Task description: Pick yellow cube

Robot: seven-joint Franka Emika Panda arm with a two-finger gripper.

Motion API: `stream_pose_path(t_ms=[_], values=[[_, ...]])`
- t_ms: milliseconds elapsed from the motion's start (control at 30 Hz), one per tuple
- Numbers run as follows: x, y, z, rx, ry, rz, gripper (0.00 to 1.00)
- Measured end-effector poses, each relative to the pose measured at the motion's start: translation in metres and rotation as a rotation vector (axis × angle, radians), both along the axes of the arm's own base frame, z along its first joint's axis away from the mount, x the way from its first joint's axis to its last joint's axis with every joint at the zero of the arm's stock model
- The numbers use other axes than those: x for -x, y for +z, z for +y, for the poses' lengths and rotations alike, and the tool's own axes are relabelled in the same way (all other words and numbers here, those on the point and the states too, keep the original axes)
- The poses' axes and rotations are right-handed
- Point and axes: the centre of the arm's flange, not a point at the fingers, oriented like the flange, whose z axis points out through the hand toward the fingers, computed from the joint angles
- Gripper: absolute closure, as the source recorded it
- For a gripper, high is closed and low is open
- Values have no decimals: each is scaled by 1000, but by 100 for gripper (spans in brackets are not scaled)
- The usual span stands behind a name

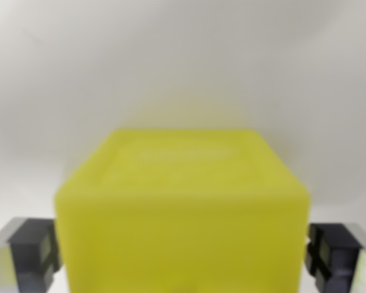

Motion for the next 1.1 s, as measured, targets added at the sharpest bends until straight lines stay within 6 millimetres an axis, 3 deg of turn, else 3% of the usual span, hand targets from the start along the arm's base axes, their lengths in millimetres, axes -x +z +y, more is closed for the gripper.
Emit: stream_pose_path(t_ms=[267, 300, 500, 1100], values=[[0, -1, 0, 0, -2, 0, 0], [0, -1, 0, 0, -2, 0, 100], [0, 4, 0, 0, -2, 0, 100], [0, 49, 0, -1, -2, 0, 100]])
